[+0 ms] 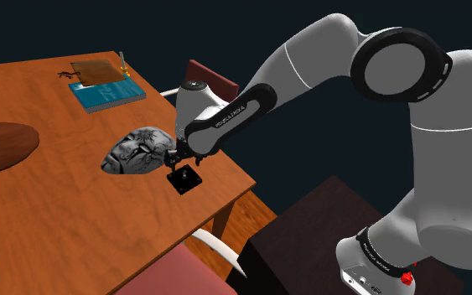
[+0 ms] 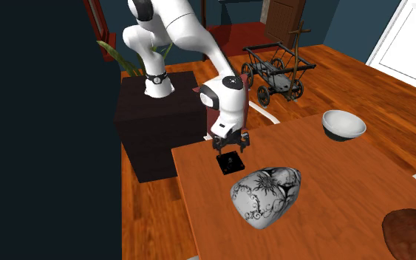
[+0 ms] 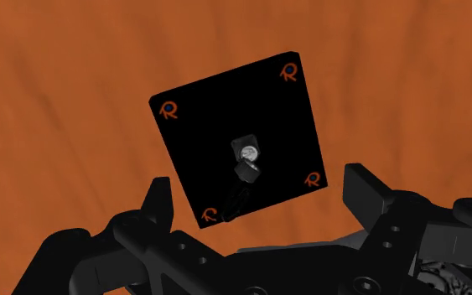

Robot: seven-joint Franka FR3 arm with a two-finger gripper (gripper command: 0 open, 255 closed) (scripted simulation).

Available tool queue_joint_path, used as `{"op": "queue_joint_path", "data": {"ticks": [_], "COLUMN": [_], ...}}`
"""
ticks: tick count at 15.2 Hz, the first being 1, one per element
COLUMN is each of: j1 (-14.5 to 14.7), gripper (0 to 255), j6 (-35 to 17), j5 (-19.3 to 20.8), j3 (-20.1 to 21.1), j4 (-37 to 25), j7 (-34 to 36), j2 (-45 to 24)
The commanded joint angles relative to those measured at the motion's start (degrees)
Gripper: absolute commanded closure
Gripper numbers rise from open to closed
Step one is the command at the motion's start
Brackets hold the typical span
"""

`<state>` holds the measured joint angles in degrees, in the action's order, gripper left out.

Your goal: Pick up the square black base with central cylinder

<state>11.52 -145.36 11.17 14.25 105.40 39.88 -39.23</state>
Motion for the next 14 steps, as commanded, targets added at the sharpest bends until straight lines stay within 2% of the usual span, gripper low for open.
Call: {"op": "queue_joint_path", "data": {"ticks": [1, 8, 9, 14], "j1": [0.22, 0.93, 0.91, 0.91], "gripper": [0, 0, 255, 255], "j6": [-0.79, -3.18, -3.10, -3.09], "j5": [0.32, 1.09, 1.07, 1.08], "j3": [-0.41, -1.32, -1.31, -1.31], "j4": [-0.96, -2.19, -2.28, -2.31], "j7": [0.05, 0.43, 0.40, 0.40], "j2": [-1.71, -5.32, -5.32, -5.34]}}
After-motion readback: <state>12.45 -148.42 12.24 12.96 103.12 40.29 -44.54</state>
